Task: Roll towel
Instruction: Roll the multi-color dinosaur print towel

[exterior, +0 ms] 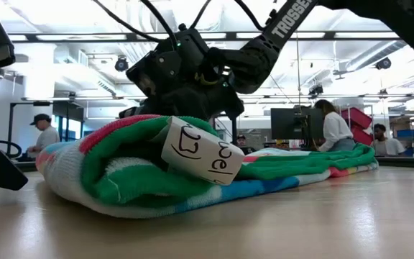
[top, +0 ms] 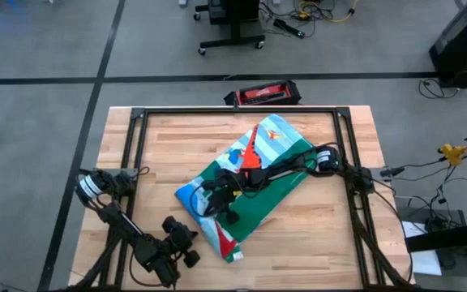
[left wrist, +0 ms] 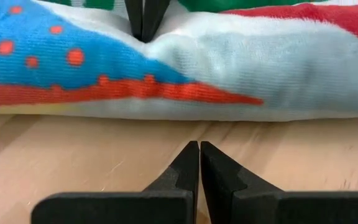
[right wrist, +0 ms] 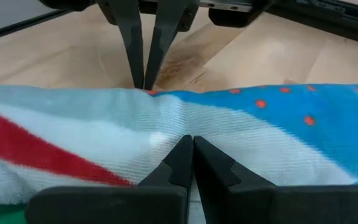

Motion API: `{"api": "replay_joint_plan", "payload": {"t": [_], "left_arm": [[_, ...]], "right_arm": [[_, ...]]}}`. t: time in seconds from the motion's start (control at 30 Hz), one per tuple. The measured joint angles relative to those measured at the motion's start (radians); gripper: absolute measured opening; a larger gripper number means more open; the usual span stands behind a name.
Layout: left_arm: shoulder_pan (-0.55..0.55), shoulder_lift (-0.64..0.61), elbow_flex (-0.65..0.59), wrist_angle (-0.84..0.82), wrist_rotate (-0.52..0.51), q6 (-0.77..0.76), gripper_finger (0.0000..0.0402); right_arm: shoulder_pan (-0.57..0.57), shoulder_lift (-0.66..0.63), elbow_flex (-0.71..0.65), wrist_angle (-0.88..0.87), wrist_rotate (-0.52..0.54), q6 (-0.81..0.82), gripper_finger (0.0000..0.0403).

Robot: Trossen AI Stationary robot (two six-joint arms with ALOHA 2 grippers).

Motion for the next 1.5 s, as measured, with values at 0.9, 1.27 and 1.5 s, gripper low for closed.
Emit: {"api": "replay_joint_plan", "payload": {"t": [0.9,1.27,1.5], "left_arm": [[0.023,0.001,0.000,-0.003,-0.049,0.032,0.0046],[0.010,-0.018,-0.004,-0.063,0.059,0.040,0.0054],[0.015,0.026,-0.030,-0.078,-0.015,0.041,0.0080]], "right_arm": [[0.022,-0.018,-0.012,-0.058,-0.080,-0.034,0.0235],[0.009,-0.005,-0.012,-0.036,-0.075,-0.025,0.0227],[0.009,-0.025,-0.012,-0.050,-0.069,0.006,0.0255]]}}
